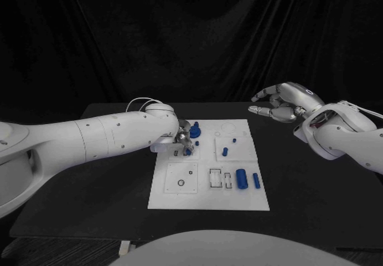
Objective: Assemble the parts on the task board
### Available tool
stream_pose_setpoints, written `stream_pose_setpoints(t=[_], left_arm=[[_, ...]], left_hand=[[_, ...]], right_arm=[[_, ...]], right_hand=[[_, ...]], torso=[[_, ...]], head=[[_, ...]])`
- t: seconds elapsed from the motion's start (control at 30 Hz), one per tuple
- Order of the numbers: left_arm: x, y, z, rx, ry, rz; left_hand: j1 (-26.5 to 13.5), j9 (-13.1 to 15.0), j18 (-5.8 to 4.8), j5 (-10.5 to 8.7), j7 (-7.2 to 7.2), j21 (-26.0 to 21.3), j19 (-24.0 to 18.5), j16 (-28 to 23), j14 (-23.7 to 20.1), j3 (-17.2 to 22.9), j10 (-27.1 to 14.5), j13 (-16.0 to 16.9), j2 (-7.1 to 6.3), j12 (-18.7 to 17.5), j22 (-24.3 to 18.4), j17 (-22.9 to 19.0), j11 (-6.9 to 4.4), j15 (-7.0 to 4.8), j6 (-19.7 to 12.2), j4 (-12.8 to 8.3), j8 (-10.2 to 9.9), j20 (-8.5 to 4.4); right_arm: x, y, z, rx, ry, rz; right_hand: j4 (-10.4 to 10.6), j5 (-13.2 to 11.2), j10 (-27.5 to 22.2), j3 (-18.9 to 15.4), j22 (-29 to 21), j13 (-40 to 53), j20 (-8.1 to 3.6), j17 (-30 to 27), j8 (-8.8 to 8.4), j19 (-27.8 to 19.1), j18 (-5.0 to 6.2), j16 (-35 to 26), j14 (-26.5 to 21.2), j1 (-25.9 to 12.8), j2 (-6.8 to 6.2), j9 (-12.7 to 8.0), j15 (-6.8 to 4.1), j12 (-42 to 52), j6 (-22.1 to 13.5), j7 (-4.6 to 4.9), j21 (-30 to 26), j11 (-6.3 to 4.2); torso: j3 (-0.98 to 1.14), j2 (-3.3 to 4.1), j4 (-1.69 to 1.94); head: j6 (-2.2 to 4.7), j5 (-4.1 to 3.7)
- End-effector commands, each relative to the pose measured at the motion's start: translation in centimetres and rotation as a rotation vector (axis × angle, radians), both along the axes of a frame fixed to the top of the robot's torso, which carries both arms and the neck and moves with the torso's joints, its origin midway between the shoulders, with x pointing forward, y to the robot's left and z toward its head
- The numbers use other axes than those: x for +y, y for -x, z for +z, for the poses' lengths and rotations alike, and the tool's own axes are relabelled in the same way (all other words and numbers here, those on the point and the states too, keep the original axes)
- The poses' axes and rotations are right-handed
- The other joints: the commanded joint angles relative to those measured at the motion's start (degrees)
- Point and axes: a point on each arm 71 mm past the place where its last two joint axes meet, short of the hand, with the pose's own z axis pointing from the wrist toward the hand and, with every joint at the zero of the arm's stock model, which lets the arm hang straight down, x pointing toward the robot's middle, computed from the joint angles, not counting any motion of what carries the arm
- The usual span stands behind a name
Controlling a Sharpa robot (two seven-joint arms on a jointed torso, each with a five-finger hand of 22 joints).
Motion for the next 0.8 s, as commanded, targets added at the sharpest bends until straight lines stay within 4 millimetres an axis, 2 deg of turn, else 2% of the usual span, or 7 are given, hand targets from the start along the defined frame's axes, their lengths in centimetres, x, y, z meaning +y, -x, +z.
stream_pose_setpoints(t=[0.03,0.53,0.8], left_arm=[[0.2,0.1,0.4,-0.017,0.008,0.012],[2.0,0.2,0.8,-0.035,-0.021,0.070],[2.0,0.3,0.9,-0.055,-0.008,0.086]], left_hand=[[-0.04,0.14,-0.14,-0.02,-0.89,-0.20,1.23,0.15,5.84,2.04,6.14,15.09,-0.15,0.20,10.68,15.10,-0.39,-0.42,1.28,-1.69,0.25,-0.42],[-1.89,0.91,-0.12,0.06,-0.97,-0.33,1.25,0.15,5.84,4.06,6.14,15.09,-0.31,0.20,10.65,15.10,-0.54,-0.61,1.33,-1.66,0.11,-0.61],[-1.98,1.00,-0.14,0.24,-0.96,-0.30,1.32,0.15,5.84,4.41,6.14,15.09,-0.33,0.20,10.71,15.10,-0.55,-0.63,1.30,-1.78,0.05,-0.63]], right_arm=[[-0.1,0.0,-0.3,0.018,0.006,-0.017],[-0.1,0.0,-0.5,0.035,0.012,-0.020],[0.1,0.0,-0.6,0.040,0.012,-0.019]], right_hand=[[-0.26,0.16,5.90,0.02,10.44,15.09,0.45,-0.05,0.16,1.09,0.34,-0.20,3.09,0.38,-0.02,-0.05,0.49,0.20,0.39,-0.05,-0.31,0.49],[-0.21,0.21,5.90,0.05,10.38,15.09,0.50,-0.26,0.09,1.02,0.38,-0.33,3.04,0.58,0.17,-0.15,0.54,0.20,0.32,0.02,-0.52,0.59],[-0.17,0.23,5.90,0.05,10.36,15.09,0.52,-0.32,0.04,1.00,0.39,-0.36,3.03,0.64,0.25,-0.21,0.57,0.20,0.26,0.05,-0.58,0.63]], torso=[[0.00,-0.05,-0.03],[0.07,-0.23,-0.11],[0.00,-0.07,-0.10]], head=[[0.01,0.20],[0.01,0.75],[0.01,0.98]])
